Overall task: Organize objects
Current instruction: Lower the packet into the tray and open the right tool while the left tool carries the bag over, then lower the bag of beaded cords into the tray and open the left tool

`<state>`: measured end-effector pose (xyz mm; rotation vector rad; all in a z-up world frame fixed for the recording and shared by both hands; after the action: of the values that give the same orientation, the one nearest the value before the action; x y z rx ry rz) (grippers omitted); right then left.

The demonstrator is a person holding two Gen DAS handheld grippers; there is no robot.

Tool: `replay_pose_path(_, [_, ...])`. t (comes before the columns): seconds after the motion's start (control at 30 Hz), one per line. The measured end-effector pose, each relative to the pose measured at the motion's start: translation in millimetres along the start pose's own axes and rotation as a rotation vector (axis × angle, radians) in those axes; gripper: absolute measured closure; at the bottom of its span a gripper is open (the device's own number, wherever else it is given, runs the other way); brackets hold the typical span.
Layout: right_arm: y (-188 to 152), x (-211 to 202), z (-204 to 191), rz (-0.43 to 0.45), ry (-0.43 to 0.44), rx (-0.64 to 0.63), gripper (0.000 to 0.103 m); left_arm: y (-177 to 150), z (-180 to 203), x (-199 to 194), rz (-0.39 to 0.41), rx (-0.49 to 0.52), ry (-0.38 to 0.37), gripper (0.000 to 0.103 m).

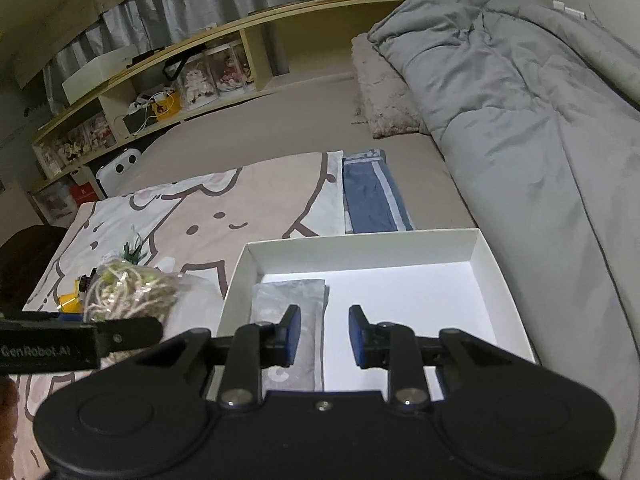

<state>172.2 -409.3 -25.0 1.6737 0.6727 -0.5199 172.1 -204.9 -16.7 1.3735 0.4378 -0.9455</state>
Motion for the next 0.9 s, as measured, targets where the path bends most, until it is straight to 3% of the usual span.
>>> replay_pose_path(0.2, [3.3, -10.2, 10.5, 0.001, -0.008, 0.047, 0.074, -16.7, 22.5, 16.7, -0.066, 0.020, -0.033, 0.044])
replay_pose_path(0.3, [3.6, -16.1, 16.4, 0.004, -0.015, 0.071, 0.064, -26.2, 34.2, 26.2, -0.098, 0.021, -0.051, 0.044])
replay_pose_path(0.37, [3.6, -18.9, 21.5, 0.002, -0.030, 0.096, 0.046, -32.5, 41.6, 33.6, -0.130, 0.001, -0.069, 0.044])
replay_pose_path(0.47, [1.6, -22.7, 30.8, -0.005, -0.061, 0.131, 0.033, -40.6, 50.5, 44.8, -0.187, -0.054, -0.089, 0.044])
replay_pose_path(0.67, [-4.6, -22.9, 43.1, -0.031, -0.095, 0.143, 0.023, -49.4, 61.7, 57.2, -0.208, -0.105, -0.072, 0.043])
replay_pose_path(0.73, [-5.9, -20.9, 46.6, -0.040, -0.102, 0.157, 0.022, -50.1, 61.7, 59.8, -0.209, -0.119, -0.061, 0.040])
replay_pose_path(0.8, [-6.4, -19.5, 49.1, -0.046, -0.105, 0.164, 0.021, -50.4, 59.9, 62.0, -0.232, -0.127, -0.072, 0.023])
replay_pose_path(0.9, [-7.3, -18.9, 51.3, -0.048, -0.106, 0.165, 0.020, -48.4, 58.7, 57.7, -0.219, -0.101, -0.059, 0.022])
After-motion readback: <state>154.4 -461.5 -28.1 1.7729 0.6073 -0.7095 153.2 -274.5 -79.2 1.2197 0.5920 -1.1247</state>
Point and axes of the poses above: each gripper's, at about its wrist camera, not at the fingertips, and x roughly the way its jaws point, z to its right, y to its top, the point moved 2 cm from there along x, roughly the way its jaws point
